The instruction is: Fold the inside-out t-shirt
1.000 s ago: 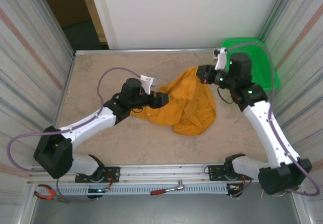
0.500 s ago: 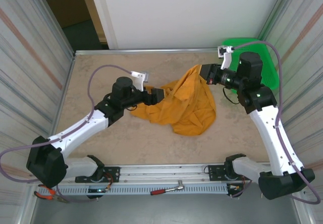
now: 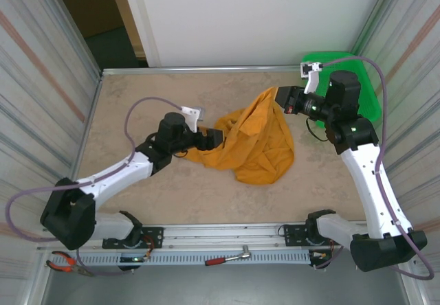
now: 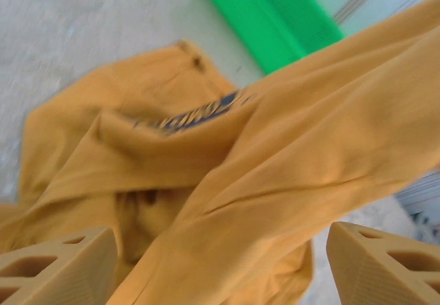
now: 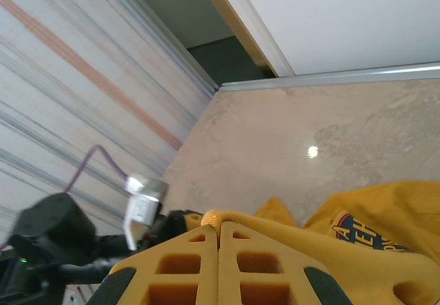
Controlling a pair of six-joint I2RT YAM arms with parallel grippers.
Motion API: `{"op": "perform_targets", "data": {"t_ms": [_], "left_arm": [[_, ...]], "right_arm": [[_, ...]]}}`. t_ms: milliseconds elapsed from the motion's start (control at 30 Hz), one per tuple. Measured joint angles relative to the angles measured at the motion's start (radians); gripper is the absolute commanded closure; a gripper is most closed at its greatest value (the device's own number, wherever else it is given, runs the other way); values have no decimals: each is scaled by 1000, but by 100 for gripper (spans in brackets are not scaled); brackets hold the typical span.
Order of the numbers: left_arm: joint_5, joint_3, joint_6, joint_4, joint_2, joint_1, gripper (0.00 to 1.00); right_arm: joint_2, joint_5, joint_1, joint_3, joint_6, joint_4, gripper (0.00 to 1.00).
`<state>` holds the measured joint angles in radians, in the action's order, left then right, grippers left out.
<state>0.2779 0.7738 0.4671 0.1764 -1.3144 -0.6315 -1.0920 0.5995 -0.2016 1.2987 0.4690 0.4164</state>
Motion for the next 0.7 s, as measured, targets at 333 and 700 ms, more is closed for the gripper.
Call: {"op": "perform_targets", "data": {"t_ms": [333,700], "left_arm": [[-245,30,54,-177,-157,62,19],[-189,205,132,-278,-463,68,100]], "right_arm": [[-1,1,14,45,20,-13,100],[-19,1,23,79,43,-28,100]]}}
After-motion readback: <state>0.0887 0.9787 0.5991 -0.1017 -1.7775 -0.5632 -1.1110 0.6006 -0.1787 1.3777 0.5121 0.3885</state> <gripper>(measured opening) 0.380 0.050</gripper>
